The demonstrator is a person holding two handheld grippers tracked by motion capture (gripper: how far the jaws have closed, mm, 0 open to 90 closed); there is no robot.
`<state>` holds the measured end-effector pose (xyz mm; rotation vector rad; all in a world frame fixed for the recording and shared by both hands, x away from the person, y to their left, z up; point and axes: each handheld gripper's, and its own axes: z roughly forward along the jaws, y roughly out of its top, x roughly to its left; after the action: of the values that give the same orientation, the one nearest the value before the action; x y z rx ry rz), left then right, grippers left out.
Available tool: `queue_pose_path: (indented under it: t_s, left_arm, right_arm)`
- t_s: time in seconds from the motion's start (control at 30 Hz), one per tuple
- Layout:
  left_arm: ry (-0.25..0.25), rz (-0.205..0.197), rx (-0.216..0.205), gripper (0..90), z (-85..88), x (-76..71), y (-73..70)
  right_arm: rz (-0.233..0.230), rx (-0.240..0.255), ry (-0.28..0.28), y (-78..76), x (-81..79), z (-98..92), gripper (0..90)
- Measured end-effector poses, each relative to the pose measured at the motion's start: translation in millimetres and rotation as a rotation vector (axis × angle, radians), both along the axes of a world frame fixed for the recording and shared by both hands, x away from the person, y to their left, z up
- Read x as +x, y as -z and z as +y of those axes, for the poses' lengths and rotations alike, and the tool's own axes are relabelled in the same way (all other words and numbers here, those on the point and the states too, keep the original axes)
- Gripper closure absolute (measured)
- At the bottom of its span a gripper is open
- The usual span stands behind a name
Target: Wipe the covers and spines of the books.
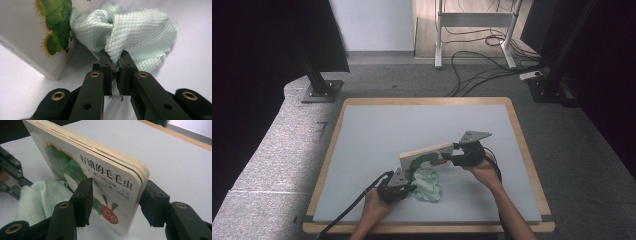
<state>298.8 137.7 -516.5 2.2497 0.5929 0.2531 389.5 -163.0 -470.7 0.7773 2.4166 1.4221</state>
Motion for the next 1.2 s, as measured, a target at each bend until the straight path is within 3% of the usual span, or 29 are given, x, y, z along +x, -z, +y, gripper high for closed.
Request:
queue_pose_path:
  t_s: [0.33, 0.43, 0.67, 0.93, 1.2]
  left_arm:
    - [-0.017, -0.006, -0.018, 83.5, 44.2, 0.4, -28.0]
    - [-0.058, -0.012, 0.0, 83.4, 59.6, 2.6, -32.7]
    - [-0.158, 0.001, -0.032, 83.2, 87.4, 11.4, -31.4]
    - [-0.192, 0.043, -0.007, 82.7, 69.3, 27.8, -4.7]
    - [-0.194, 0.042, -0.022, 82.2, 60.5, 31.8, 3.4]
  right_arm:
    - [-0.003, 0.0, 0.004, 0.1, -1.0, 0.0, 47.3]
    - [-0.003, -0.003, 0.004, -0.2, -1.3, 0.0, 47.3]
    - [-0.003, -0.002, 0.005, -0.1, -2.3, -0.4, 47.3]
    - [-0.007, -0.005, 0.007, 0.1, -2.8, 0.0, 47.1]
    - [-0.008, -0.003, 0.007, 0.9, -3.3, 0.6, 46.0]
